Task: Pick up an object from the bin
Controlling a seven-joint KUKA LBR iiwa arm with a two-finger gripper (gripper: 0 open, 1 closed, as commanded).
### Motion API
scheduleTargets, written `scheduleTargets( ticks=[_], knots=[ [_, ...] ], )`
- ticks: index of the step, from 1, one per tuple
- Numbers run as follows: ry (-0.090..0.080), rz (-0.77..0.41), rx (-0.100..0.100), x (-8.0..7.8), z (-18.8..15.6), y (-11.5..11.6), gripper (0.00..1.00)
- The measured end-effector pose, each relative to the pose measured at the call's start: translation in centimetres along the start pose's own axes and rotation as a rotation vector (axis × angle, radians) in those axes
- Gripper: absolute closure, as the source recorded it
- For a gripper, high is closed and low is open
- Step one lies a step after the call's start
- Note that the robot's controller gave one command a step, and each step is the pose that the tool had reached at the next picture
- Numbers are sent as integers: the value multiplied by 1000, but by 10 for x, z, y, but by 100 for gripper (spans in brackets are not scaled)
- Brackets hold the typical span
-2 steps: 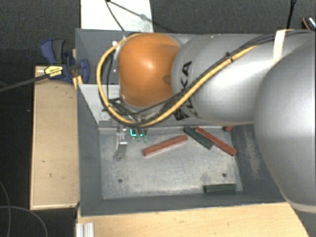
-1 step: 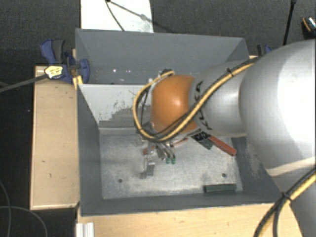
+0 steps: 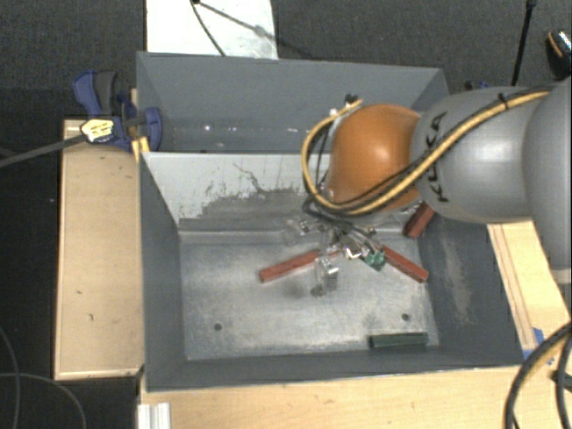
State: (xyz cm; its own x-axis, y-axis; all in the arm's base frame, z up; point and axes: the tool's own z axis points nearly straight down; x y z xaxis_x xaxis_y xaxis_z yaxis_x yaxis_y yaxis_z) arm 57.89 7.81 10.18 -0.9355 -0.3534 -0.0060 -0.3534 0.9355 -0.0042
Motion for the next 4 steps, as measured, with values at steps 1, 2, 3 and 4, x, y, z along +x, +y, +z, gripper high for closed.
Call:
scheduleTargets(
  ticks=[1,2,3,4],
  knots=[
    [6,-55,-4,10,1,-16,0],
    [7,136,-5,3,32,0,0],
    [6,139,-5,3,31,0,0],
    [6,143,-5,3,31,-1,100]
  ],
)
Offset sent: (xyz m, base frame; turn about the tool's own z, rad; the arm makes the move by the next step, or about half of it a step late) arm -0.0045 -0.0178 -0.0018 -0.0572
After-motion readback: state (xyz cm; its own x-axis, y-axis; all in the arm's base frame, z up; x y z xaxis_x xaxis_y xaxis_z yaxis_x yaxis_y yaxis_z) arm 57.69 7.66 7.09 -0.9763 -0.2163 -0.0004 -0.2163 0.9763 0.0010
